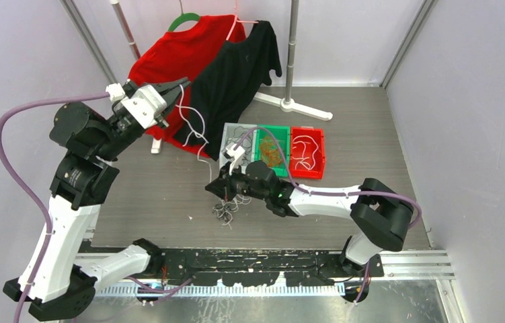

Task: Untangle the cables
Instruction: Untie the cable.

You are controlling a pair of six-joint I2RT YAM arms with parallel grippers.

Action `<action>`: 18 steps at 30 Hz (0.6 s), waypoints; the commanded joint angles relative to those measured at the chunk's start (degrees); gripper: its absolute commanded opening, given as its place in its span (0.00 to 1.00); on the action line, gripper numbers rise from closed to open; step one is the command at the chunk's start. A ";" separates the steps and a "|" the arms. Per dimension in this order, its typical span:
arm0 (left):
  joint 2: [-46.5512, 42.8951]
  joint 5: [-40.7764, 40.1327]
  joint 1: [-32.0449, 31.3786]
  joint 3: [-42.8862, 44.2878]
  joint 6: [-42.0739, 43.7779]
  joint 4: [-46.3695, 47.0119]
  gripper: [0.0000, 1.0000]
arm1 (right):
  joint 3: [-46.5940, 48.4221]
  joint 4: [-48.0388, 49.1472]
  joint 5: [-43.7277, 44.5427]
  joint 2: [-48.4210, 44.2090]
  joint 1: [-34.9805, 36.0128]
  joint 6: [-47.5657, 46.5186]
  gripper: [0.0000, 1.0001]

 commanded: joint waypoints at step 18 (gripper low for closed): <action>-9.02 18.83 -0.13 -18.43 -5.21 -24.87 0.10 | -5.64 1.12 -4.13 -18.48 -1.44 -6.93 0.01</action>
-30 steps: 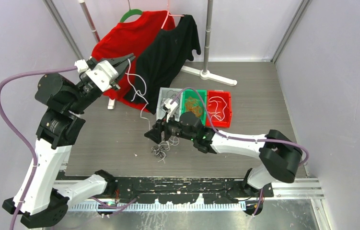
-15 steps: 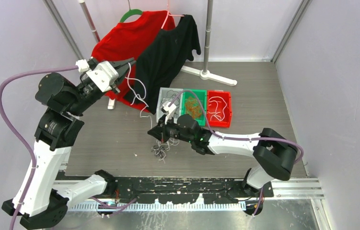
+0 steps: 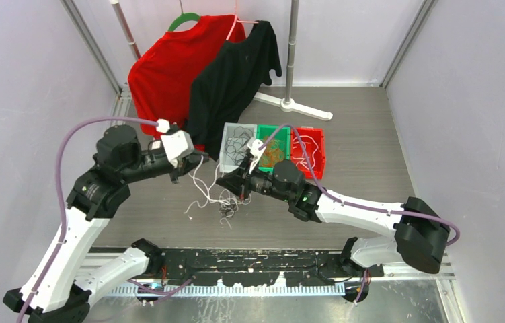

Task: Untangle the cables
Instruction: Untie the cable.

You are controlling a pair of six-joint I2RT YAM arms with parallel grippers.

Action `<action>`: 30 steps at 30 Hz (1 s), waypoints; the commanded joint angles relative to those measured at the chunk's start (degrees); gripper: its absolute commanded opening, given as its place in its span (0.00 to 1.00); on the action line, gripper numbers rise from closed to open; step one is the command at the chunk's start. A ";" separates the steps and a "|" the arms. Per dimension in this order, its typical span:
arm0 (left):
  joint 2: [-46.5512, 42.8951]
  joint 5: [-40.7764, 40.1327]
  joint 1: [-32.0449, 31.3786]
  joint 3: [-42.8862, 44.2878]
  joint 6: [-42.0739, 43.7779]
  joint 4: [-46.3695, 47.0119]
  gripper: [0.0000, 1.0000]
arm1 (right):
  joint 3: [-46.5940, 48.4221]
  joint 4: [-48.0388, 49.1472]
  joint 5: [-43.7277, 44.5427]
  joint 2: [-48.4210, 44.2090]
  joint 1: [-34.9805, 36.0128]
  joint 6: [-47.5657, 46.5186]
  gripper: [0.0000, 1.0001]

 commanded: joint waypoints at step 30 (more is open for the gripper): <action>2.81 4.80 2.75 -12.58 -28.74 6.96 0.37 | 5.81 -3.77 -6.90 -3.35 -0.06 -1.45 0.01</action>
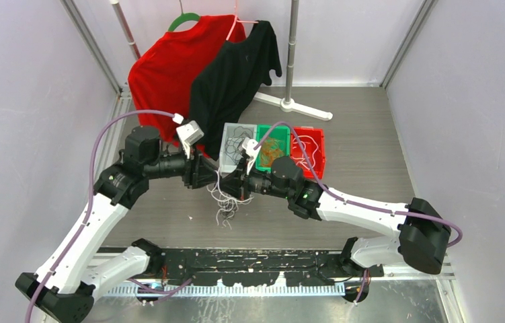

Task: Untangle the cables
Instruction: Untie the cable.

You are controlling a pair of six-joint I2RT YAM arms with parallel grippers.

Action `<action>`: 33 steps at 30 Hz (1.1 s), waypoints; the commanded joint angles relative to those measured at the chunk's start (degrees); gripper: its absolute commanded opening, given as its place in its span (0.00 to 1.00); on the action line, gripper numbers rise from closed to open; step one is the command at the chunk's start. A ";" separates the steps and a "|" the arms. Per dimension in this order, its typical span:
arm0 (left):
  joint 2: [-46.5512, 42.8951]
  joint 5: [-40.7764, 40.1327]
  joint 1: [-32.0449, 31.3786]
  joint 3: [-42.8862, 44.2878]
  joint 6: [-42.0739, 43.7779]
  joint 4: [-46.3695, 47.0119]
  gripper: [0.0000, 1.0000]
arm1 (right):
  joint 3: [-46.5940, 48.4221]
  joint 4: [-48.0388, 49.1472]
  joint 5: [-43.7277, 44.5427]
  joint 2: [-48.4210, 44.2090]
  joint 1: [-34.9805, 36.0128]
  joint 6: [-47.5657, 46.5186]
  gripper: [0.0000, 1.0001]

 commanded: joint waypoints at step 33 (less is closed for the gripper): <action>0.81 14.63 1.52 16.09 4.46 -4.69 0.00 | 3.38 13.31 3.33 8.89 -0.01 5.15 0.45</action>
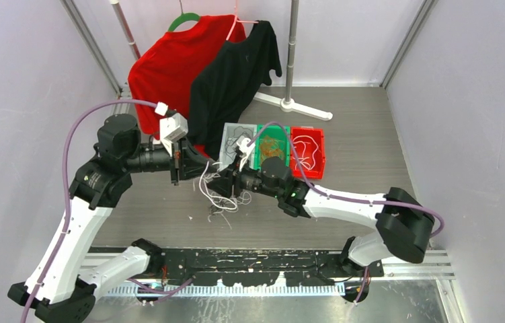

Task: Untangle the cables
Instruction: Untie the cable.

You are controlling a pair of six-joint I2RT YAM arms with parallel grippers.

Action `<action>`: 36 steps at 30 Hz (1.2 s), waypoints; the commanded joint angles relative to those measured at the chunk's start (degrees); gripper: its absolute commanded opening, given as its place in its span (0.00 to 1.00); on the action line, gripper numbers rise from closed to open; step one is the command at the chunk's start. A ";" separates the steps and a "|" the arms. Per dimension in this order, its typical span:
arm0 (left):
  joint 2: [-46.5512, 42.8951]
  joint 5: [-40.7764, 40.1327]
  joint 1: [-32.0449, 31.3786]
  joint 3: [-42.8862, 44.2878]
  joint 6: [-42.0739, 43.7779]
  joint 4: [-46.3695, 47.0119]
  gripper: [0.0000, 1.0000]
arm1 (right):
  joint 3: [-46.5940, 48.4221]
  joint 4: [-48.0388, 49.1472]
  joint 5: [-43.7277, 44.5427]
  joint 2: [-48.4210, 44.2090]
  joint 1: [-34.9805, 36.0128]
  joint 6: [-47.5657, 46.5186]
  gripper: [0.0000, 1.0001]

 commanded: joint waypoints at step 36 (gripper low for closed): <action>8.61 -11.39 0.33 36.20 1.14 19.52 0.00 | -9.20 29.01 3.34 19.25 -0.03 16.20 0.26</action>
